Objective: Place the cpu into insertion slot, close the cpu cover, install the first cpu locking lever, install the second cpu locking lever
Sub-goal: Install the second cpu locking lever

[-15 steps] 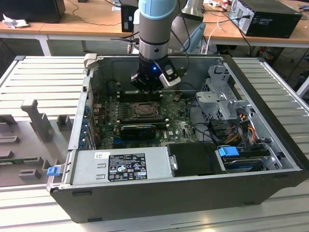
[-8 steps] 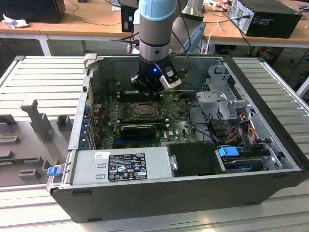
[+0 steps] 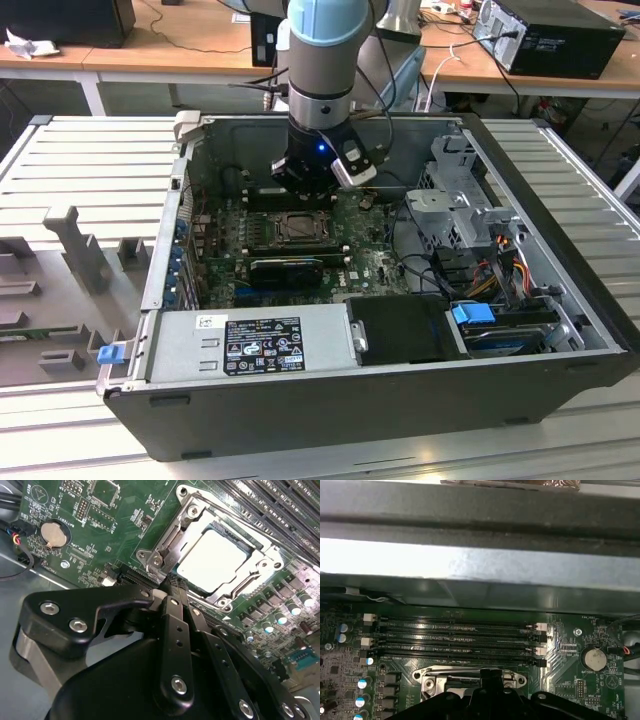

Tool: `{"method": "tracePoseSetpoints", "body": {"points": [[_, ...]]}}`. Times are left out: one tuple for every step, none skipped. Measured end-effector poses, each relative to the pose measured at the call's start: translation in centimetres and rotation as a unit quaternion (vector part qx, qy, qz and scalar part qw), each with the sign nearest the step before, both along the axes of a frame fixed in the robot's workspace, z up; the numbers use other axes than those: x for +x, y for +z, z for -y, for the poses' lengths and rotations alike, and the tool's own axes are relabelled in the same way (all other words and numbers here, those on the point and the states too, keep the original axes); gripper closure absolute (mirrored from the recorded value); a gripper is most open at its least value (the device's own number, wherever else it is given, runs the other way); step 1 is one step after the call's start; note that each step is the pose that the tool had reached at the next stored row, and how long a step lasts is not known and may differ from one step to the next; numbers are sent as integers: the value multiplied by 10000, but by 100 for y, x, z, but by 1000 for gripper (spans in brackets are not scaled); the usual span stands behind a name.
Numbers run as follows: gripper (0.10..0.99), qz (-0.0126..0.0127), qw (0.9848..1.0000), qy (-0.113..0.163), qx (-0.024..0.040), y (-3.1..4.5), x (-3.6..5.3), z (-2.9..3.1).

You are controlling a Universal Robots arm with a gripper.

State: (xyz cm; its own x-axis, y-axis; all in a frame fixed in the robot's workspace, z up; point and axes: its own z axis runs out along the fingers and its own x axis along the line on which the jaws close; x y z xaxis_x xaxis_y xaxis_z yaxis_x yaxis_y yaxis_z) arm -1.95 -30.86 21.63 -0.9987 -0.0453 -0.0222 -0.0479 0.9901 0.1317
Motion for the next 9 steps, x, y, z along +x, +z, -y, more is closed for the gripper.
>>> {"method": "tracePoseSetpoints", "body": {"points": [[980, 0, 10000, 0, 0, 5, 0, 1], [980, 0, 10000, 1, 1, 11, 0, 1], [980, 0, 10000, 1, 1, 33, 0, 1], [980, 0, 10000, 0, 1, 52, 0, 1], [980, 0, 10000, 0, 1, 71, 0, 1], [980, 1, 10000, 1, 1, 104, 0, 1], [980, 1, 10000, 1, 1, 128, 1, 1], [980, 0, 10000, 1, 0, 146, 0, 2], [980, 0, 10000, 1, 1, 185, 1, 1]]}}
